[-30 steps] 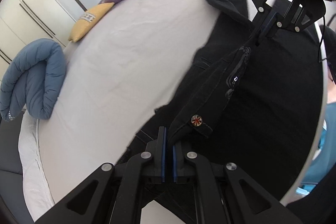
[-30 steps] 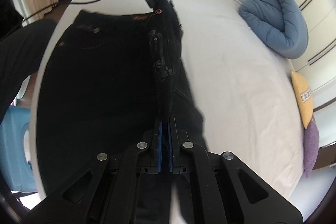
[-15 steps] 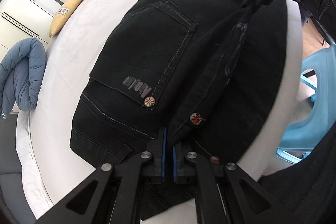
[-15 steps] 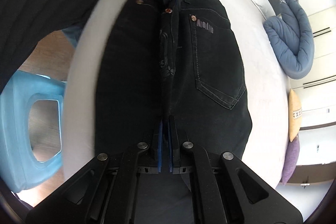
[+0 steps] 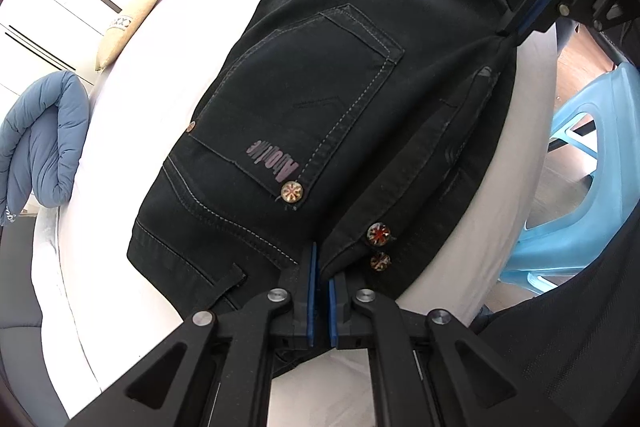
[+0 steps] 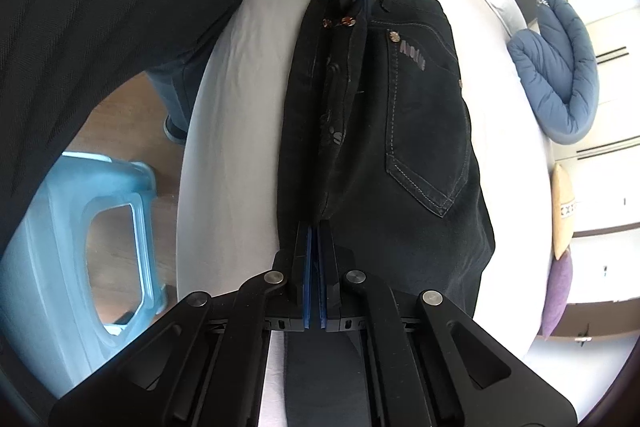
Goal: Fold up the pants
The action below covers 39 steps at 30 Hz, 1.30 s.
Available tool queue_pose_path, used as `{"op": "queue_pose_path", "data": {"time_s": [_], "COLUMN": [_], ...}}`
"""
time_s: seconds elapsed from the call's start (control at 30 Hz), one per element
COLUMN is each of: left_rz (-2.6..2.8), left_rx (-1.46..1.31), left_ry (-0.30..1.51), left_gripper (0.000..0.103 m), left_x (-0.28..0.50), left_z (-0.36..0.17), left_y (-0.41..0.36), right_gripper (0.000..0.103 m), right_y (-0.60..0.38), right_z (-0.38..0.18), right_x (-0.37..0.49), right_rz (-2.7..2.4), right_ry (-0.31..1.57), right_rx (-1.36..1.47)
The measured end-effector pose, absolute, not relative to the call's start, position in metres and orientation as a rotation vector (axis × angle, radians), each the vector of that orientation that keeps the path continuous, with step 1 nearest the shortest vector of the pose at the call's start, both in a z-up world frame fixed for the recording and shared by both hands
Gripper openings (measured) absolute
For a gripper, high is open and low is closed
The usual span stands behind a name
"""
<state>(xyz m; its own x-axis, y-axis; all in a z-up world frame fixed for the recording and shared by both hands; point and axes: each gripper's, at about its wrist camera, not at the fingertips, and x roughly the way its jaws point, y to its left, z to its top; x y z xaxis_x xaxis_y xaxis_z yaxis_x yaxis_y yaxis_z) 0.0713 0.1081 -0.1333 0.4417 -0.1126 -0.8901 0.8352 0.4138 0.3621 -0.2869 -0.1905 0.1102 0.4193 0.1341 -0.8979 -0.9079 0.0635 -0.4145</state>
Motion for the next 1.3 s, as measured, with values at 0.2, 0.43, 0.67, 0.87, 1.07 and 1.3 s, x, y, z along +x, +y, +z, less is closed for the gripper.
{"op": "queue_pose_path", "data": {"time_s": [0.2,0.43,0.67,0.87,1.07,1.3], "left_rz": [-0.656,-0.570,-0.579,-0.530,-0.468,-0.451], "left_rx": [0.949,0.775,0.529,0.547,0.420,0.377], "left_ry": [0.892,0.892,0.845,1.048,1.114,1.136], "left_gripper": [0.022,0.067,0.067,0.066,0.067,0.068], "left_x": [0.067,0.077,0.113,0.138,0.152,0.170], "left_z": [-0.137,-0.072,-0.047,-0.124,-0.144,-0.148], "left_y": [0.108,0.125,0.063,0.016,0.018,0.011], "right_gripper": [0.004,0.065,0.087,0.087,0.087,0.087], "right_y": [-0.186,-0.183,-0.202,-0.307,-0.453,-0.472], "right_z": [0.085,0.080,0.100,0.143,0.167,0.120], "right_x": [-0.281,-0.269,-0.273,-0.196,-0.058,0.116], "right_rz": [0.886,0.814,0.814,0.552,0.139,-0.082], "right_ry": [0.853,0.891,0.907,0.970,1.008,1.246], "right_rx": [-1.199,-0.965,-0.672,-0.133,0.252,0.256]}}
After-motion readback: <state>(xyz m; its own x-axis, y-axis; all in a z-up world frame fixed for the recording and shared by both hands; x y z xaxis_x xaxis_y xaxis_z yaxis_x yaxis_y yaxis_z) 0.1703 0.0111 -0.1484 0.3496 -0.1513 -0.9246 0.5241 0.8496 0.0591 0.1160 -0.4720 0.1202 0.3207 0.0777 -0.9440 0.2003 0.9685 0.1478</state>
